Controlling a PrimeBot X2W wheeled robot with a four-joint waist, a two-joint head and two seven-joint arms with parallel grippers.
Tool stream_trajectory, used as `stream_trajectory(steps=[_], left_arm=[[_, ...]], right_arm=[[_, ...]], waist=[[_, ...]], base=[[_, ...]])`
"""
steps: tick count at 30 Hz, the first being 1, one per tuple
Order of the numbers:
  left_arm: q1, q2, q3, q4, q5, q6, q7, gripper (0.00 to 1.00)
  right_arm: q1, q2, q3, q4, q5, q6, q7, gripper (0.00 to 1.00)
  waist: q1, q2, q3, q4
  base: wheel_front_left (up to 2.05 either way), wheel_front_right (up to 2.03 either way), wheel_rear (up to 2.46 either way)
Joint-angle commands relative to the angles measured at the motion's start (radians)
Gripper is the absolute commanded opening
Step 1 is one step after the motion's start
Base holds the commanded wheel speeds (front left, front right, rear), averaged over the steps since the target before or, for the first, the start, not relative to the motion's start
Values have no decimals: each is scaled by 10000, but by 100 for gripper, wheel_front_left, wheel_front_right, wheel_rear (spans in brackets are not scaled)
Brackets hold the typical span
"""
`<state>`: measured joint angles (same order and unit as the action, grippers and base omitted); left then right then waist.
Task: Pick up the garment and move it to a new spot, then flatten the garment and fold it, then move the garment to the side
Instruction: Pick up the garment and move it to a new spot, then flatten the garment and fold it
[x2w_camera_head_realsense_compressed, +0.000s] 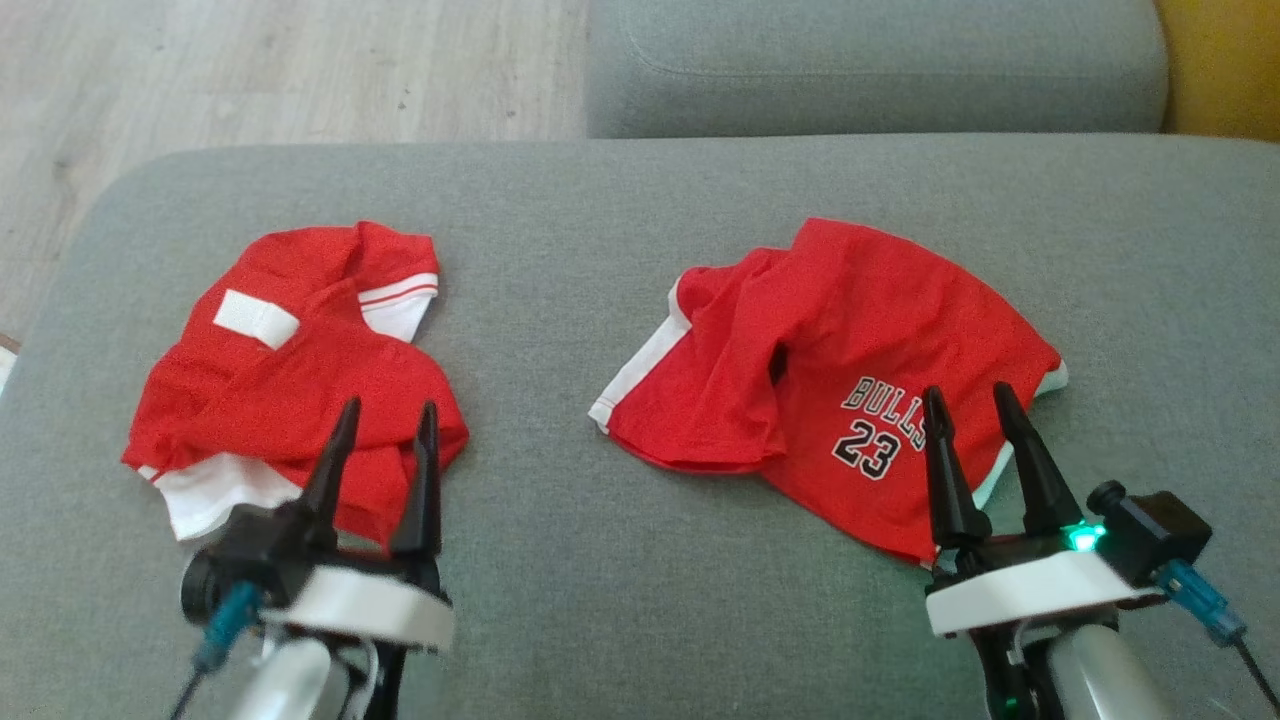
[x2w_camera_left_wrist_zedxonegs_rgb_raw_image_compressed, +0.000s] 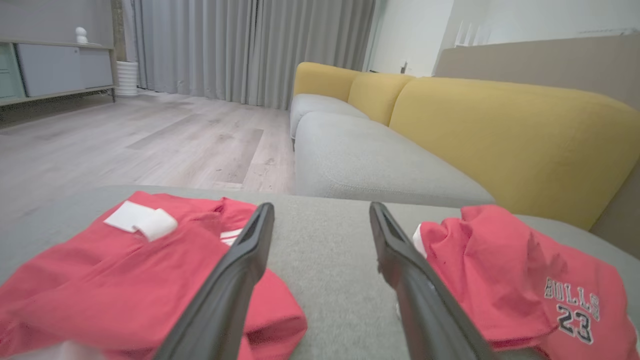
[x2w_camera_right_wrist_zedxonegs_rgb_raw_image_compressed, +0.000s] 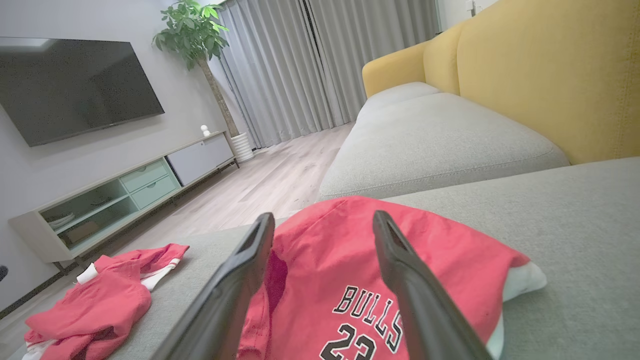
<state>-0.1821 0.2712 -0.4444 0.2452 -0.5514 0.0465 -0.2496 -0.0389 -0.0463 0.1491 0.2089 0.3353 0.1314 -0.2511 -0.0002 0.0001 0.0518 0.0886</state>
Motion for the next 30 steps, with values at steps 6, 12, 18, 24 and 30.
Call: stream_trajectory(steps=[6,12,18,24,30], left_arm=[[345,-439,1022,-731,990,-14,-120,100],[406,-1048,1633,-806,1568,-477,-121,100],[298,-1401,2038,-582,1868,-839,-121,100],[21,-1763,2329,-473,2147,-1114,-121,100],[-100,-2046,2341,-307,2284,-1346,-122,100]], right_arm=[[-157,-39,287,-271,-175,-7,-107,100],[-365,-39,434,-426,-655,-7,-107,100],[-1118,-39,1365,-147,-1592,-7,-49,100],[-2367,-39,2557,1381,-2239,-7,869,100],[-3461,-316,3422,3452,-2563,-7,2066,100]], waist=[[2,-1,-120,79],[2,-1,-4,222],[2,-1,309,589],[2,-1,680,1259],[2,-1,927,1928]], base=[[0,0,0],[0,0,0],[0,0,0],[0,0,0],[0,0,0]])
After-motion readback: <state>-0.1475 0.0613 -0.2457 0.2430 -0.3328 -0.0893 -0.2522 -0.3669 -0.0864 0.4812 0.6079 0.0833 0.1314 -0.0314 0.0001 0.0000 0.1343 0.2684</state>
